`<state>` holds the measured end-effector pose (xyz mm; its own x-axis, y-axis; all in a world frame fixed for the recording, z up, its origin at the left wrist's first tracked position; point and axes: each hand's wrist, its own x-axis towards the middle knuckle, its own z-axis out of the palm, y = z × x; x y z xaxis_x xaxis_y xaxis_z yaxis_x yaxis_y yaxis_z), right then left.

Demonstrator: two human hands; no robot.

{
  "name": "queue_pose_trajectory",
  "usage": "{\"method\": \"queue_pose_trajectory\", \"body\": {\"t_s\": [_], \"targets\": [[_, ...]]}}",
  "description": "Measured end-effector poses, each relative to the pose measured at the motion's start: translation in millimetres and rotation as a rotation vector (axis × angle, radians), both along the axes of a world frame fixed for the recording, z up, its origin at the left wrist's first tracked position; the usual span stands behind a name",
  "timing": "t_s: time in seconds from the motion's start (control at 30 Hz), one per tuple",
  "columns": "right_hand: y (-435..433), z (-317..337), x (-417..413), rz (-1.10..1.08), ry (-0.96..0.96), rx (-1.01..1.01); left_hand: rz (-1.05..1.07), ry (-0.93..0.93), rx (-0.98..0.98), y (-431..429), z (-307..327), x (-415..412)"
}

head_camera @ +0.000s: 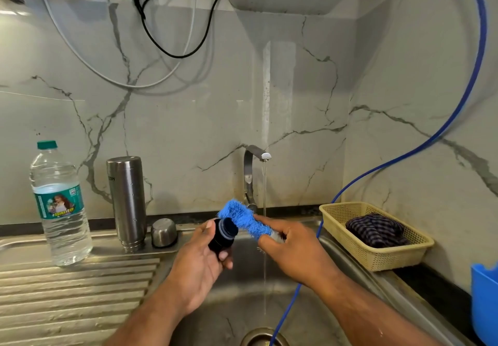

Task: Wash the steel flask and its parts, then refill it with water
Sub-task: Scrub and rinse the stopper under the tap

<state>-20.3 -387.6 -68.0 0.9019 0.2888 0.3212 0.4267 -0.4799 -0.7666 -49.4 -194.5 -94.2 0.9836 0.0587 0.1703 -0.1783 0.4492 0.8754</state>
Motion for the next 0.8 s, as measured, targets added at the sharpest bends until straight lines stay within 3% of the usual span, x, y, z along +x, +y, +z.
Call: {"method": "queue_pose_trajectory", "body": {"t_s": [0.27, 0.4, 0.53, 0.7, 0.8], "targets": [[0.9, 0.2, -3.8, 0.072, 0.023, -0.140, 0.174, 0.032, -0.186, 13.8, 2.0, 4.2], [2.7, 4.6, -7.8, 0.127, -0.017, -0.088, 0.219, 0.090, -0.141, 11.0, 1.6, 3.5], [7.7, -0.8, -9.9, 0.083, -0.055, -0.044, 0.121, 0.095, -0.029, -2.3, -1.9, 0.0], [5.0, 4.8, -7.6, 0.143, -0.024, -0.059, 0.150, 0.080, -0.156, 12.8, 2.8, 0.9], [6.0, 2.4, -8.1, 0.088, -0.044, -0.057, 0.110, 0.083, -0.022, 12.1, -1.4, 0.5]]}}
